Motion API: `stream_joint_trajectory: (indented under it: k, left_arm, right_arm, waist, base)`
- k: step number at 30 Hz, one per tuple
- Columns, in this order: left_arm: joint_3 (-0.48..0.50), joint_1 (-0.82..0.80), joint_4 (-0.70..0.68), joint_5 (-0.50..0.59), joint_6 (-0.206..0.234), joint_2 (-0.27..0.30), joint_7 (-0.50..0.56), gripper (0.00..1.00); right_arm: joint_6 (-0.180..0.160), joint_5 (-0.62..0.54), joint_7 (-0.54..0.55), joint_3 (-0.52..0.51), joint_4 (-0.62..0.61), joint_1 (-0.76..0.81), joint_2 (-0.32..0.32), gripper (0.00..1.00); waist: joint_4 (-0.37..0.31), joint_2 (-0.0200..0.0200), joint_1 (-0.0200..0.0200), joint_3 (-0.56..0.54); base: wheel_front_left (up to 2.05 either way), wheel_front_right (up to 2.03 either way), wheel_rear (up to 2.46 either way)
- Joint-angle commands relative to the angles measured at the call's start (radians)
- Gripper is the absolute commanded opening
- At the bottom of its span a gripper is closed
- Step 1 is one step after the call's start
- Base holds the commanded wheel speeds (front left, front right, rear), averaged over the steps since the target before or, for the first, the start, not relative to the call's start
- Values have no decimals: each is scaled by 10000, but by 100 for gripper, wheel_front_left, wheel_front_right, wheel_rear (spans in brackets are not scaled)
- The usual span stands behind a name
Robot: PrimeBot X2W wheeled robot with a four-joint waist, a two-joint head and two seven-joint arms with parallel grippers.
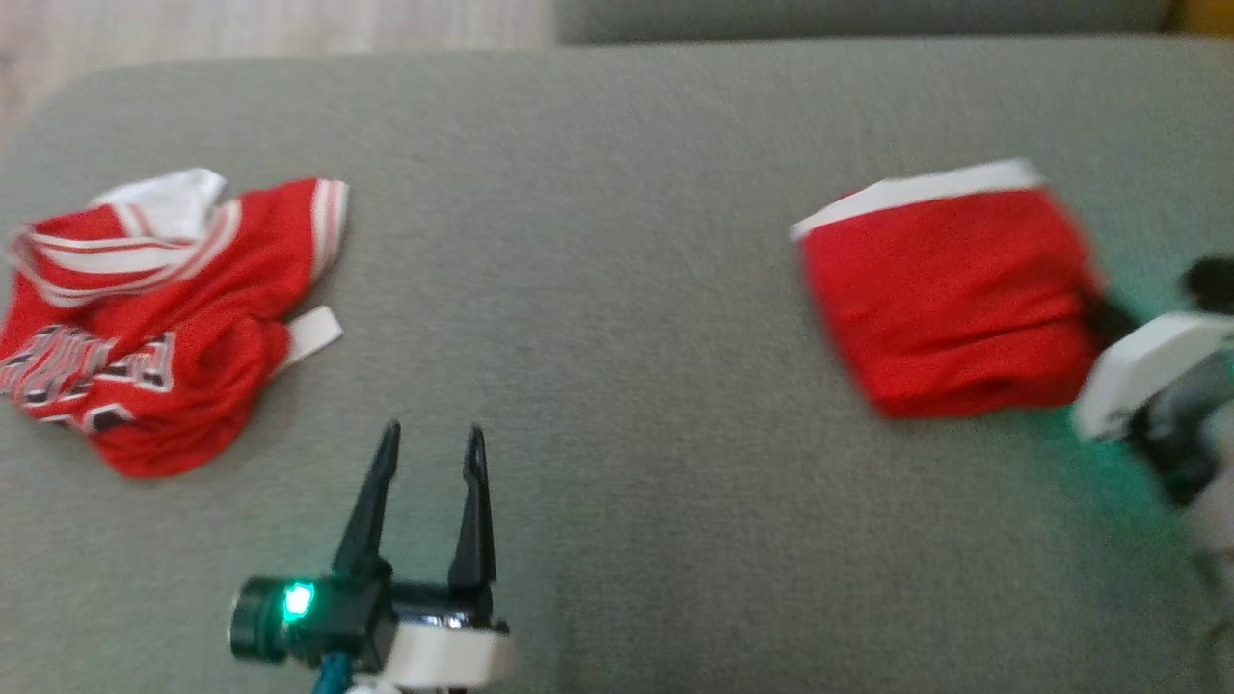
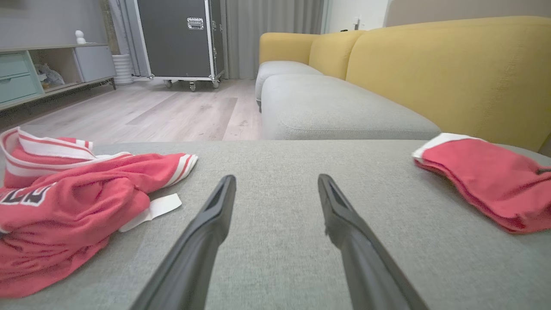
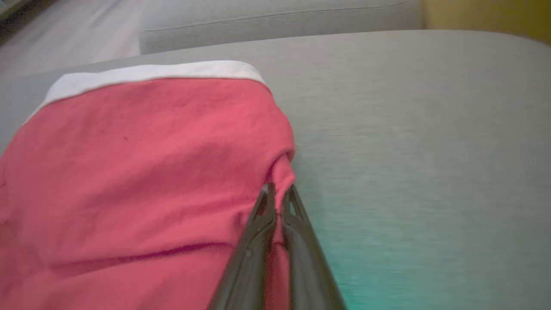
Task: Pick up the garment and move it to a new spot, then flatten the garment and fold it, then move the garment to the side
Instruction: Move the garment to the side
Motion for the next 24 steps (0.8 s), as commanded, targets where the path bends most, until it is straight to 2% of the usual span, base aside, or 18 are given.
stream_joint_trajectory:
  k: [1,5,6,10,13,16,17,20,24]
  left_arm:
    - [376,-596,-443,92,33,-68,-51,100]
    - [435,-1058,-487,214,-78,-68,-51,100]
    - [479,-1316,-476,263,-147,-68,-51,100]
    - [565,-1815,-435,274,-257,-68,-51,100]
    - [552,-2157,-390,280,-348,-68,-51,100]
    - [527,-2322,-345,270,-385,-68,-51,100]
    - [514,-2387,-322,253,-397,-68,-51,100]
    - [509,-2411,-220,203,-346,-68,-51,100]
    - [496,-2057,84,31,-252,-68,-51,100]
  right_arm:
    - [-7,-121,-9,165,-180,-472,-714,0]
    - [-7,-347,195,202,-174,-902,-1932,0]
    - [-7,-343,261,103,-159,-1092,-2526,0]
    - [-7,-769,184,-68,-56,-1435,-3655,0]
    - [-7,-1100,24,-330,164,-1622,-4135,0]
    - [-7,-1418,-183,-591,429,-1757,-4262,0]
    - [-7,-1600,-289,-724,591,-1803,-4256,99]
    - [-7,-2088,-655,-1063,985,-1836,-3853,100]
    - [-7,-2239,-1210,-1399,1170,-1496,-2657,100]
  waist:
    - [-540,0,0,626]
    - [-1024,0,0,1320]
    - [-1209,0,0,1667]
    - [-1385,0,0,2248]
    - [-1347,0,0,2504]
    - [-1292,0,0,2535]
    - [-1242,0,0,2501]
    - [-1090,0,0,2169]
    - [-920,0,0,1265]
  base:
    - [0,0,0]
    - [0,0,0]
    - [0,0,0]
    - [0,0,0]
    - [0,0,0]
    - [0,0,0]
    - [0,0,0]
    - [0,0,0]
    - [0,0,0]
